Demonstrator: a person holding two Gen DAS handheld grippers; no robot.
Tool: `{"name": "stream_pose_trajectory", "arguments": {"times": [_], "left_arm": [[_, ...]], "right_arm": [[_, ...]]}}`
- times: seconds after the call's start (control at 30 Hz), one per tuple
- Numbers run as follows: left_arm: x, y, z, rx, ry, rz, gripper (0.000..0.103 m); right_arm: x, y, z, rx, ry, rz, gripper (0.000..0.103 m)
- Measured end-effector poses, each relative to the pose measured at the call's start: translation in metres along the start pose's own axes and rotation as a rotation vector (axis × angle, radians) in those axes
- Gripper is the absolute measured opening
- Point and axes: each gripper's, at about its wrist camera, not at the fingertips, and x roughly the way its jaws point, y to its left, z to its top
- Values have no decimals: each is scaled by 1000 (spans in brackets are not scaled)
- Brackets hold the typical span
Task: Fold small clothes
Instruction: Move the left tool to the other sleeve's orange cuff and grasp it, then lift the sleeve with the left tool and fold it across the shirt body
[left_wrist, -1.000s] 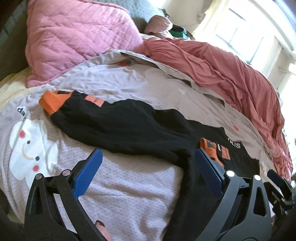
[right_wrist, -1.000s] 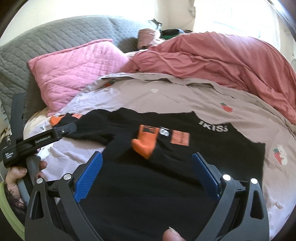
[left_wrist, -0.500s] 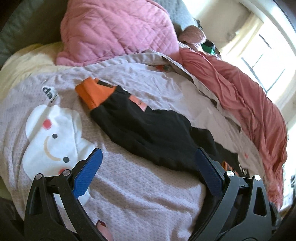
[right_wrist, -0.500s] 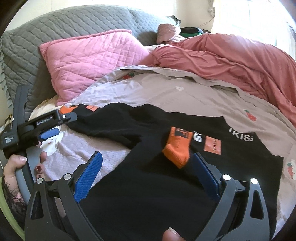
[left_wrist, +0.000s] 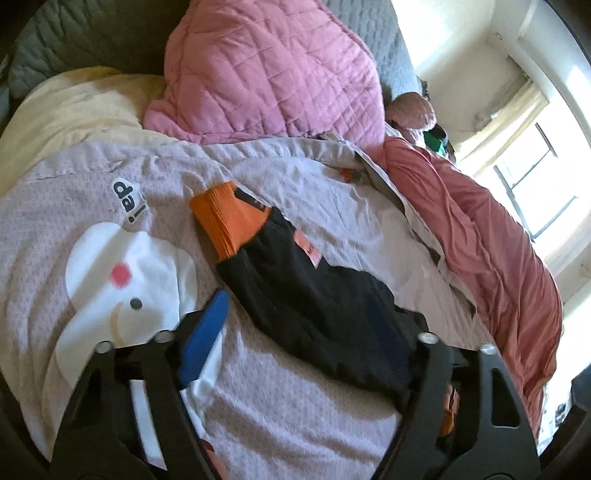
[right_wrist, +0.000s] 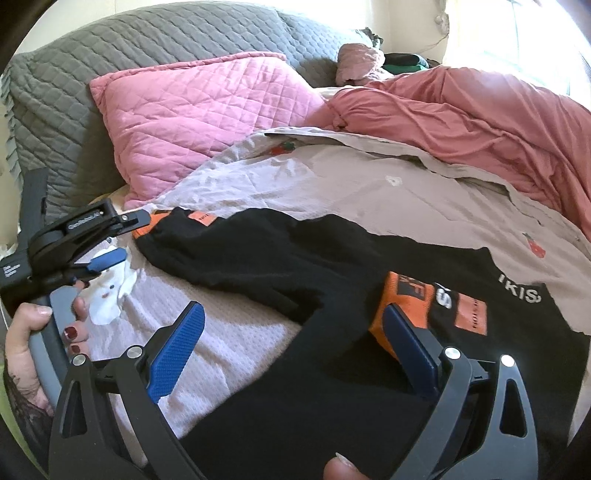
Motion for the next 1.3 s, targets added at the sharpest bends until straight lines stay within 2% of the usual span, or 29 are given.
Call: {"name": "stream_pose_trajectory", "arguments": {"times": [0.07,0.1,0.33,0.4,0.5,0.53,0.57,0.63,0.7,0.8,0.93,1.1,1.17,1.3], "left_arm": [[9,7,6,-31,16,5,43],[12,10,8,-43,22,5,41],[35,20,26,-84,21,-1,41],[41,19,29,-73,19,7,41],[47,11,33,-12,-2,63,40],[52,11,34,4,3,85,32],[55,12,34,9,5,107,19],[58,17,35,6,12,150,5],[56,24,36,-28,14,140,1],[49,32,35,-58,18,97,1],[34,50,32,-155,21,0,5],[41,54,32,-184,41,-9,7],[43,51,33,-187,37,-21,18],[35,46,31,-181,37,-52,31]], "right_arm": [[3,2,0,14,1,15,96],[4,2,-1,20,3,20,96],[14,-3,-11,66,36,34,96],[14,-7,-13,86,37,33,96],[11,-14,-15,115,29,29,96],[8,-17,-17,130,25,26,96],[7,-19,-18,140,24,24,96],[5,-24,-19,160,25,24,96],[2,-28,-23,174,24,20,96],[0,-34,-25,195,26,16,96],[-6,-45,-29,229,25,13,96],[-9,-50,-31,257,25,22,96],[-10,-48,-31,256,23,26,96],[-14,-47,-31,258,18,42,96]]}}
